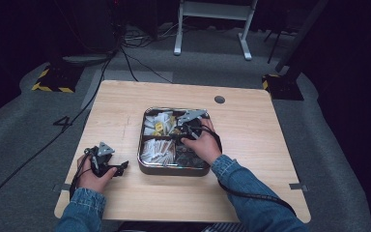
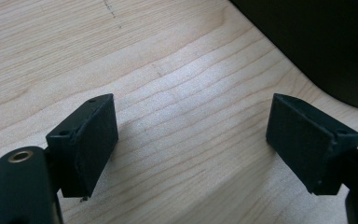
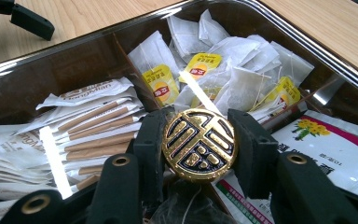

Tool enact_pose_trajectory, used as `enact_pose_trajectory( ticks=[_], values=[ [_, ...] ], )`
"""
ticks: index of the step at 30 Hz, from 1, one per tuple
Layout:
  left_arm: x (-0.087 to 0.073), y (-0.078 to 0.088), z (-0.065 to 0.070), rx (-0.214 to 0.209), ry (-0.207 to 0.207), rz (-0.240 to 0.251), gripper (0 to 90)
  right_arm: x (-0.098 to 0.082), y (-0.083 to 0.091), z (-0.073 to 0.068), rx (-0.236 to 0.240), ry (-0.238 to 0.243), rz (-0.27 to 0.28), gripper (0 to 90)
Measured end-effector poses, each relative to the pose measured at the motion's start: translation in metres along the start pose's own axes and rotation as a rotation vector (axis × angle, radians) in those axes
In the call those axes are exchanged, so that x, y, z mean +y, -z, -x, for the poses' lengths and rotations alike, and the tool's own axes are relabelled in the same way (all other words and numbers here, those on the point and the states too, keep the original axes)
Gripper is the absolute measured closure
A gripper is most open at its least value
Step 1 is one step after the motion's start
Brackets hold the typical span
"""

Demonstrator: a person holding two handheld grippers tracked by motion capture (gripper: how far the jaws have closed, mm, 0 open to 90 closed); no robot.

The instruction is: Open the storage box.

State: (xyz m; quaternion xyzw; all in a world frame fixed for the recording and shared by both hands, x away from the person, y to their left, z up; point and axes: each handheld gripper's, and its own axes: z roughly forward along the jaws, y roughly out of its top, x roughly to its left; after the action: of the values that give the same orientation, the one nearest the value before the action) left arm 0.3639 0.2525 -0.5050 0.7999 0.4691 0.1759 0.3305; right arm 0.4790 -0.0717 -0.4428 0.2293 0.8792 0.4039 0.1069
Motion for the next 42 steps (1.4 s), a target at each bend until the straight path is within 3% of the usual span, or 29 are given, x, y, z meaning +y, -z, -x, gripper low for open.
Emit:
enact_pose_trajectory(
  ticks=[8, 11, 23, 26, 30, 42],
  values=[
    [0.000, 0.000, 0.000, -0.002, 0.000, -0.001, 16.9, 0.006, 0.002, 0.001, 0.004, -0.008, -0.024, 59.6],
    [0.000, 0.000, 0.000, -0.003, 0.000, -0.001, 16.9, 0.010, 0.007, 0.003, 0.012, -0.016, -0.001, 59.6],
    [0.000, 0.000, 0.000, -0.002, 0.000, -0.001, 16.9, 0.027, 0.047, 0.016, 0.014, 0.002, 0.060, 59.6],
    [0.000, 0.000, 0.000, -0.003, 0.000, 0.000, 16.8, 0.025, 0.059, 0.023, 0.025, -0.020, 0.066, 59.5],
    [0.001, -0.001, -0.001, -0.004, -0.003, -0.005, 16.3, 0.020, 0.072, 0.031, 0.005, -0.028, 0.059, 59.5],
    [0.001, -0.001, -0.001, -0.001, -0.005, -0.002, 16.3, -0.003, 0.117, 0.062, -0.025, 0.001, 0.042, 59.5]
  ],
)
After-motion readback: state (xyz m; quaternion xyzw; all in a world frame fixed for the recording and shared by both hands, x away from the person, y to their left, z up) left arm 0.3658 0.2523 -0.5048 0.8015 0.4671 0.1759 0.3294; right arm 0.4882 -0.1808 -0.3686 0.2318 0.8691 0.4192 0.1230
